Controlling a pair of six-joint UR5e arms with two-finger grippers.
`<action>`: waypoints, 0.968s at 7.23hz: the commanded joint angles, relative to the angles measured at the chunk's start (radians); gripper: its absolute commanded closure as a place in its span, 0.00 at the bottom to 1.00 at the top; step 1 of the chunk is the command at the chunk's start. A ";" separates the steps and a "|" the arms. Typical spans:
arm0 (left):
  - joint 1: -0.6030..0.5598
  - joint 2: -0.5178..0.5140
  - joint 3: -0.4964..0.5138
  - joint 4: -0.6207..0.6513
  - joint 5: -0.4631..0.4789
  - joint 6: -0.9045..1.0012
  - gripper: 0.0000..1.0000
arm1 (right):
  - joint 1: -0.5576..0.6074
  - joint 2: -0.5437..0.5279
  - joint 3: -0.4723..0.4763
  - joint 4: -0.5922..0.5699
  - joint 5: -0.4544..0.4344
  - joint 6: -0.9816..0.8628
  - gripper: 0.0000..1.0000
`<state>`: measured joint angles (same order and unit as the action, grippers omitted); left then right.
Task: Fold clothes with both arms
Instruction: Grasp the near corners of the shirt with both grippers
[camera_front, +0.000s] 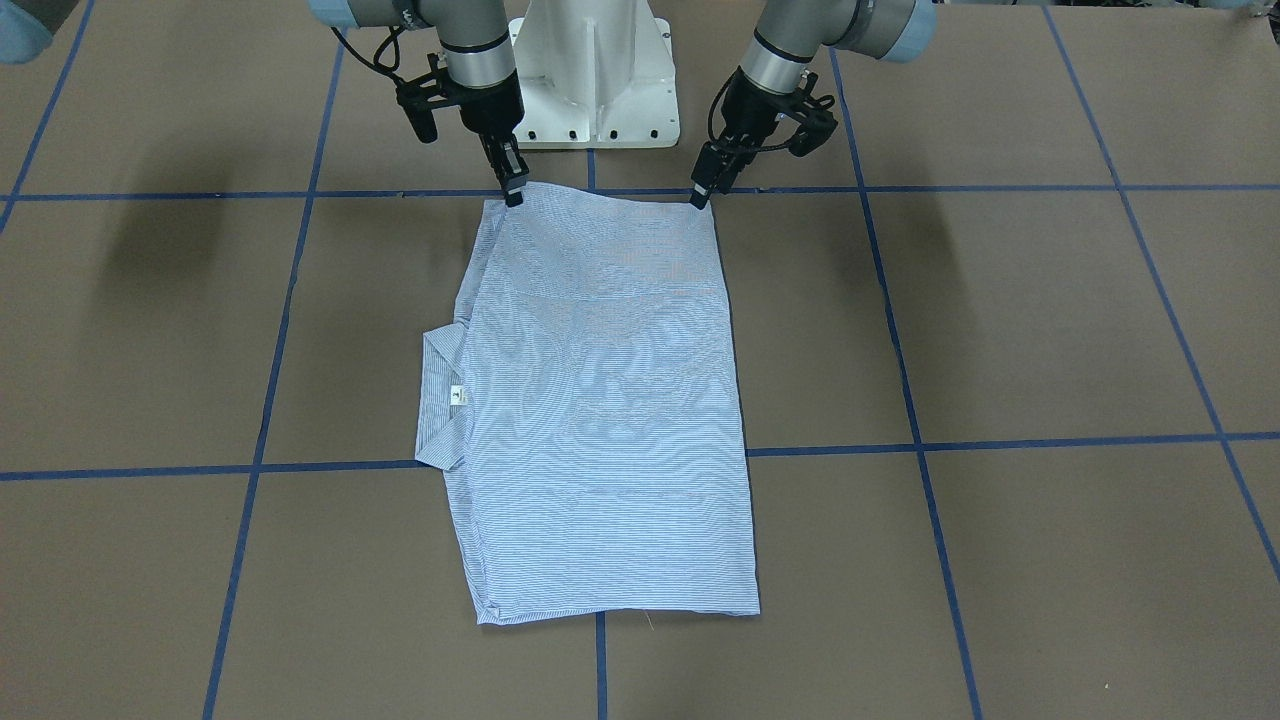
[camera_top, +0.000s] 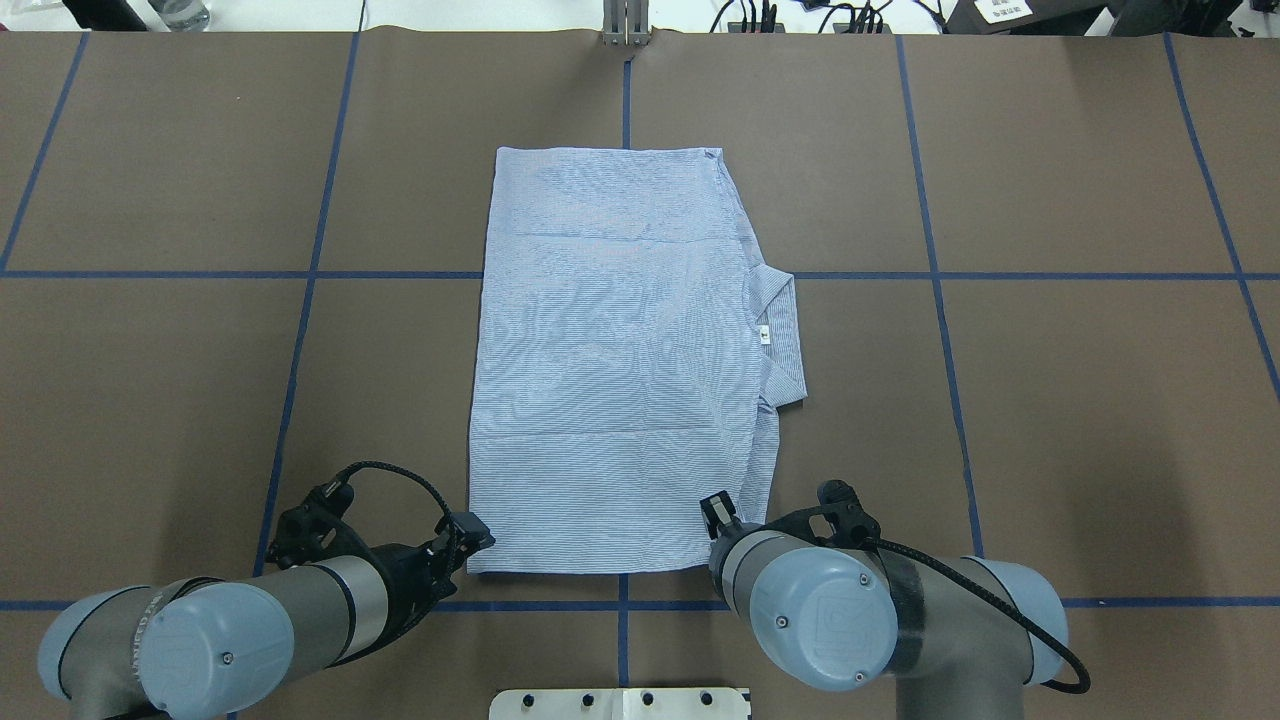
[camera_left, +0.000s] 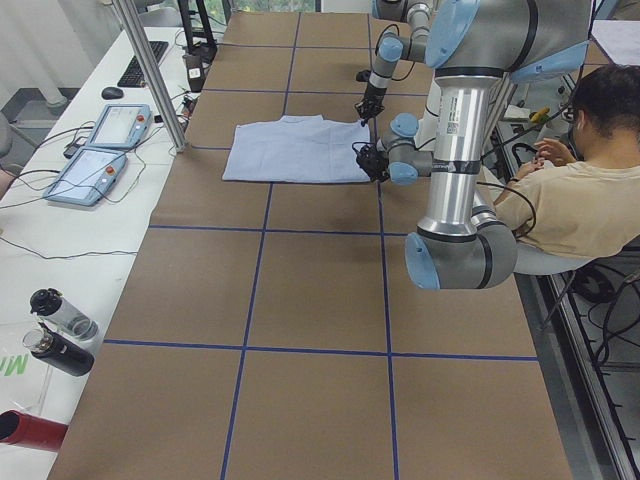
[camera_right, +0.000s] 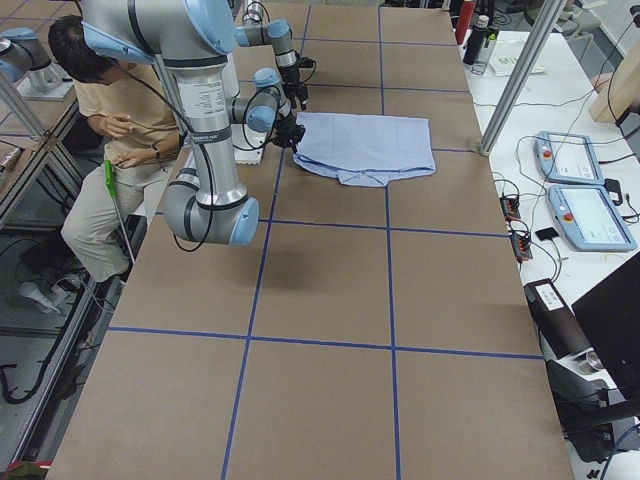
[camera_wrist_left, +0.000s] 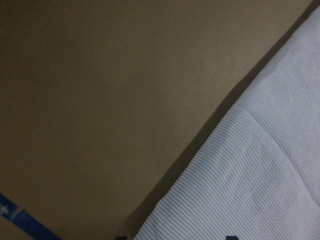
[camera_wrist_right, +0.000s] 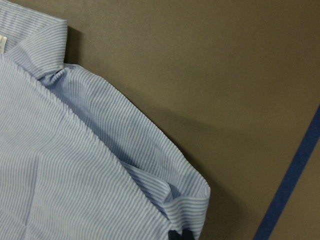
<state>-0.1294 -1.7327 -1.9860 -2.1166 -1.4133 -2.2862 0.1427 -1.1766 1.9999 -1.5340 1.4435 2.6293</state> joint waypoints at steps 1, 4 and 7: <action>0.005 -0.008 0.016 0.001 -0.001 -0.001 0.32 | 0.000 0.000 0.000 0.000 0.000 0.000 1.00; 0.005 -0.011 0.029 0.000 0.001 -0.001 0.37 | 0.000 -0.001 0.000 0.000 0.000 0.000 1.00; 0.007 -0.013 0.036 0.000 0.002 -0.001 0.49 | 0.000 -0.001 0.000 -0.002 0.000 0.000 1.00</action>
<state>-0.1230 -1.7454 -1.9519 -2.1169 -1.4115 -2.2872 0.1427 -1.1776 2.0003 -1.5353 1.4435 2.6293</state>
